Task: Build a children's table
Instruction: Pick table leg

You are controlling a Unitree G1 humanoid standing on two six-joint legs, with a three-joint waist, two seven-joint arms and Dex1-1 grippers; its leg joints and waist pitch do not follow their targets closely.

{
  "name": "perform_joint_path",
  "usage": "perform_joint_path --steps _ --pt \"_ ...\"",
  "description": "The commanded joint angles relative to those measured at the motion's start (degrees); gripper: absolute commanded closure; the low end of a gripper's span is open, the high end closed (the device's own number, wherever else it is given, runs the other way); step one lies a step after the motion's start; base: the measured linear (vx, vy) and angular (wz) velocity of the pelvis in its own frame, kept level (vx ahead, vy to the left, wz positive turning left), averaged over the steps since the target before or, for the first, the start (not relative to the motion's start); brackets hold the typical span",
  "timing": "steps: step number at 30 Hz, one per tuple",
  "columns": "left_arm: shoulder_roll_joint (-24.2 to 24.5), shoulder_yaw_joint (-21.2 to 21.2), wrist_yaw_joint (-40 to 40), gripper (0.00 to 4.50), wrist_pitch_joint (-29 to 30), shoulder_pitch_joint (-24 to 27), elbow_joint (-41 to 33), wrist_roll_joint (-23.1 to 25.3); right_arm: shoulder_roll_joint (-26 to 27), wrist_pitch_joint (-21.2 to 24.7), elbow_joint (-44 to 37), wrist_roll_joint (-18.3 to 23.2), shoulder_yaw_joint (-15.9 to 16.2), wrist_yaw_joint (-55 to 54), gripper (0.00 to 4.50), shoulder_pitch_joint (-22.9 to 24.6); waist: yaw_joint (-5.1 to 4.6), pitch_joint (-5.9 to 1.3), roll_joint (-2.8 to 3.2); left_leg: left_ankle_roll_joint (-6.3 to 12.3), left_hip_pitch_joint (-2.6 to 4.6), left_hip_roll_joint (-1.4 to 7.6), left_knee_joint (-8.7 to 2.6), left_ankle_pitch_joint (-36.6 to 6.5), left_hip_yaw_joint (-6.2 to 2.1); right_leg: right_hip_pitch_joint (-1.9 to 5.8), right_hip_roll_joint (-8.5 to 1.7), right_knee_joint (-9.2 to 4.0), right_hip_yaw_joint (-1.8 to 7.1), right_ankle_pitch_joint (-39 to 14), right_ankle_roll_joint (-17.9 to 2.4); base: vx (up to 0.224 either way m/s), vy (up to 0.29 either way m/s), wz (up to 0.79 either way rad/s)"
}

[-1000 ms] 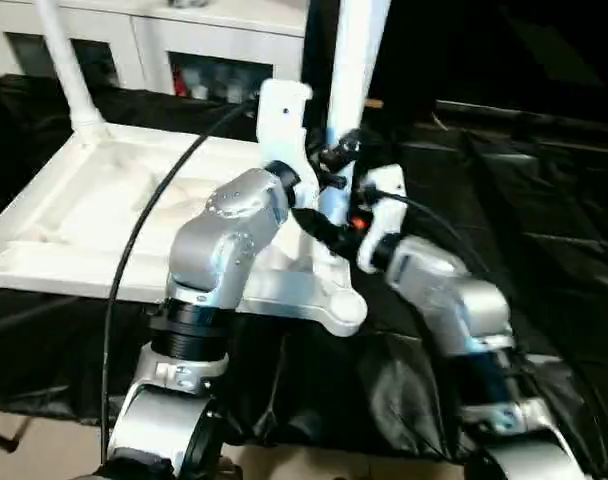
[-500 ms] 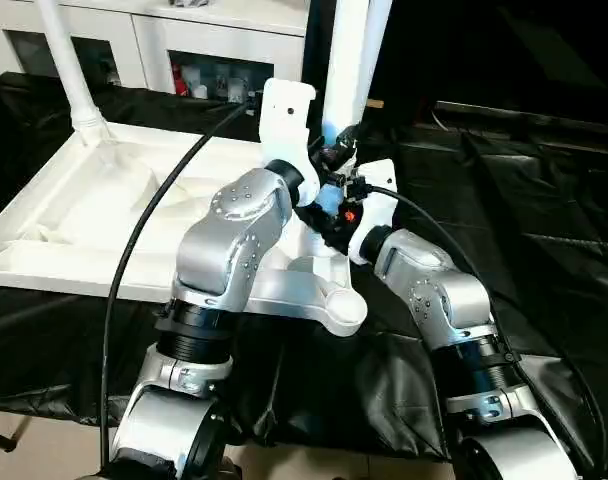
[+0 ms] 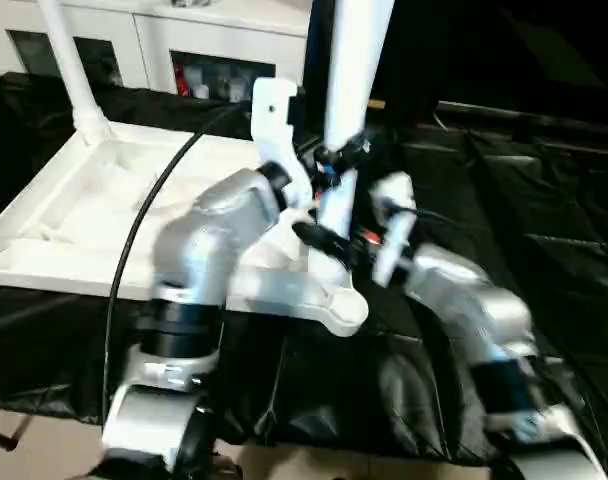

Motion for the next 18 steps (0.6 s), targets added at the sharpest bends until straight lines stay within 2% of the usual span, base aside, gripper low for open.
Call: perform_joint_path --steps 1,2,3,6,7,10,11,13,15,18 --pt "0.7 0.7 -3.5 1.33 2.9 0.5 -0.7 -3.7 -1.2 1.3 -3.6 3.1 -0.2 4.2 2.51 0.1 0.26 -4.27 0.45 -0.04 0.76 1.16 -3.69 -11.2 -0.23 3.35 -4.38 -4.04 2.52 -12.9 -9.3 0.000 0.000 0.00" --pt "1.6 0.7 -6.1 1.33 4.1 0.7 -0.8 -5.3 -2.4 2.4 -4.3 4.1 0.2 6.1 2.51 0.6 0.29 -4.25 0.46 -0.02 0.81 1.23 -3.77 -11.3 -0.26 3.31 -4.36 -4.11 2.52 -13.7 -9.0 0.000 0.000 0.00" --pt "2.8 0.2 -9.4 1.33 5.5 0.9 -0.9 -6.9 -4.0 4.0 -5.4 5.2 0.9 8.4 2.51 1.1 0.31 -4.23 0.75 -0.18 0.83 1.34 -3.86 -11.6 -0.36 3.20 -4.38 -4.17 2.52 -14.2 -8.8 0.000 0.000 0.00" --pt "4.7 -2.1 -13.6 1.33 6.4 1.4 -1.9 -7.4 -5.9 5.3 -6.2 5.5 2.0 10.4 2.51 1.7 0.34 -4.22 0.78 -0.72 0.90 1.43 -3.97 -12.0 -0.41 3.20 -4.43 -4.34 2.55 -15.0 -8.3 0.000 0.000 0.00" --pt "5.3 -2.7 -14.6 1.51 6.6 1.5 -2.2 -7.4 -6.3 5.7 -6.4 5.7 2.0 10.9 2.51 1.9 0.31 -4.17 0.71 -0.96 0.92 1.42 -4.00 -12.4 -0.40 3.15 -4.46 -4.40 2.58 -15.8 -8.1 0.000 0.000 0.00" --pt "6.0 -3.2 -15.5 1.70 6.9 1.4 -2.1 -7.5 -7.1 6.6 -6.8 6.1 2.1 11.9 2.51 2.2 0.42 -4.23 0.73 -1.33 1.06 1.48 -4.02 -12.8 -0.44 3.12 -4.53 -4.48 2.56 -16.7 -7.9 0.000 0.000 0.00" --pt "6.1 -3.0 -15.5 1.73 7.4 1.3 -1.8 -8.0 -7.4 7.1 -7.0 6.5 2.2 12.3 2.51 2.4 0.48 -4.25 0.97 -1.52 1.08 1.46 -3.98 -13.0 -0.44 3.13 -4.50 -4.47 2.56 -16.4 -8.1 0.000 0.000 0.00" --pt "6.3 -3.0 -15.7 1.83 7.6 1.2 -1.7 -8.3 -7.6 7.4 -7.1 6.7 2.2 12.5 2.51 2.4 0.53 -4.18 0.83 -1.65 0.97 1.44 -4.06 -13.4 -0.50 3.22 -4.54 -4.53 2.52 -17.2 -8.0 0.000 0.000 0.00" --pt "7.1 -3.2 -16.5 2.04 8.0 1.1 -1.5 -9.1 -8.4 8.1 -7.6 7.3 2.5 13.0 2.51 2.5 0.53 -4.19 0.94 -1.83 1.09 1.40 -4.05 -13.8 -0.55 3.23 -4.50 -4.60 2.52 -18.3 -7.4 0.000 0.000 0.00" --pt "7.0 -3.1 -16.4 2.14 7.5 1.2 -1.4 -8.7 -8.4 7.2 -7.7 6.5 2.5 12.7 2.51 2.6 0.56 -4.25 0.93 -1.98 1.05 1.46 -4.04 -13.4 -0.59 3.21 -4.57 -4.57 2.50 -17.9 -7.5 0.000 0.000 0.00"
